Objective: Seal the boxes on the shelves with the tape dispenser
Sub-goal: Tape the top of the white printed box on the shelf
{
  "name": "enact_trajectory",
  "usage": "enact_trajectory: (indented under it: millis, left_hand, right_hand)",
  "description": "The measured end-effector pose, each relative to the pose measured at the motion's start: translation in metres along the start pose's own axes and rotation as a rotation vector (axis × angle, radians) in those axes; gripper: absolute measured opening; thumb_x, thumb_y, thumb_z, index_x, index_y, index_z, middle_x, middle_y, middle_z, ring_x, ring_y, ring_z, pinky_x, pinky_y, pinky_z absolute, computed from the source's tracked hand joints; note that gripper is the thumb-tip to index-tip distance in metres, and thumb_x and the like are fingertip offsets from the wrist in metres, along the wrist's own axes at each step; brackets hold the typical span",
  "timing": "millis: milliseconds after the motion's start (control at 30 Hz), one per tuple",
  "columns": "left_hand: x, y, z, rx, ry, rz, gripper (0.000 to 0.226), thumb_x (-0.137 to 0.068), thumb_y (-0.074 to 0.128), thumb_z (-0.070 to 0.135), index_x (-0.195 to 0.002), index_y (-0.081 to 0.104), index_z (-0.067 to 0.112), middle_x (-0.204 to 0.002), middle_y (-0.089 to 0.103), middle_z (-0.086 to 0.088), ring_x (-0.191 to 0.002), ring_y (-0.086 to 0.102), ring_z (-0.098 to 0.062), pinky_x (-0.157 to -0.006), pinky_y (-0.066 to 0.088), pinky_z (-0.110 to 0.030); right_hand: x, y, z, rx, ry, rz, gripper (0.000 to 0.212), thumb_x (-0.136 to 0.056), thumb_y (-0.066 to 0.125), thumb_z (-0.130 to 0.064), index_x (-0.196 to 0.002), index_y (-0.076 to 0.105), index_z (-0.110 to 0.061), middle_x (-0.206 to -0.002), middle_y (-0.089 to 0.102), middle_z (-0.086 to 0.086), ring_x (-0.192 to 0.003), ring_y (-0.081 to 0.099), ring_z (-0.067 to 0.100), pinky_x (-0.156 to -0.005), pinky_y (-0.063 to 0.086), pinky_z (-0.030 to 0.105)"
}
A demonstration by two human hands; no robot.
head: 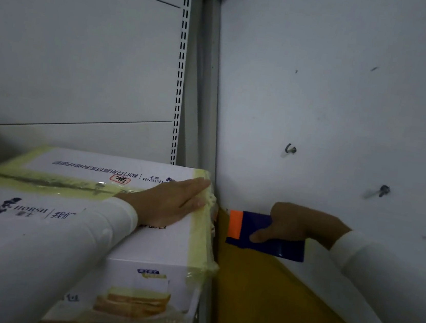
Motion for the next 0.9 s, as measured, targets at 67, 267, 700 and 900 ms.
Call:
enact_trajectory:
  millis: [67,267,700,900]
  left_hand:
    - [-0.001,-0.007,0.015,-0.020,0.165,0.058,0.041,-0.100,0.042,0.020,-0.140,0.044,0.016,-0.149,0.039,-0.002,-0.135,0.036,-0.015,-0.109,0.017,-0.015]
    - [-0.004,0.003,0.026,0.032,0.253,-0.028,0.038,-0.086,0.041,0.021,-0.113,0.066,0.016,-0.122,0.061,-0.001,-0.112,0.055,-0.013,-0.100,0.040,-0.020]
    - [-0.034,-0.007,-0.017,-0.050,-0.052,-0.075,0.031,-0.102,0.032,0.029,-0.117,0.055,0.015,-0.124,0.055,-0.005,-0.115,0.051,-0.020,-0.099,0.037,-0.030]
    - [-0.005,-0.023,-0.043,0.021,-0.147,-0.068,0.069,-0.082,0.039,0.076,-0.144,0.026,0.047,-0.151,0.033,0.012,-0.136,0.036,-0.015,-0.115,0.025,-0.036]
  right_hand:
    - [0.001,0.001,0.004,-0.080,-0.004,0.074,0.059,-0.077,0.071,-0.064,-0.055,0.046,-0.016,-0.052,0.046,-0.004,-0.033,0.040,0.001,-0.037,0.028,0.015]
    - [0.006,-0.004,0.022,-0.127,0.063,0.143,0.058,-0.076,0.073,-0.063,-0.056,0.047,-0.016,-0.052,0.047,-0.004,-0.028,0.040,-0.001,-0.036,0.027,0.013]
    - [0.019,-0.014,0.024,-0.310,0.030,0.263,0.061,-0.076,0.072,-0.062,-0.054,0.037,-0.017,-0.053,0.042,0.001,-0.045,0.040,0.011,-0.048,0.028,0.023]
    - [0.034,-0.031,0.019,-0.646,-0.068,0.297,0.045,-0.076,0.077,-0.052,-0.061,0.058,-0.013,-0.051,0.063,-0.004,-0.044,0.059,0.004,-0.045,0.042,0.016]
Point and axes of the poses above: each hand's wrist, its own x-axis away from the middle knuckle, its own y-axis out of the palm, z = x × y, the point moved 4 cm from there along -x, towards the middle knuckle
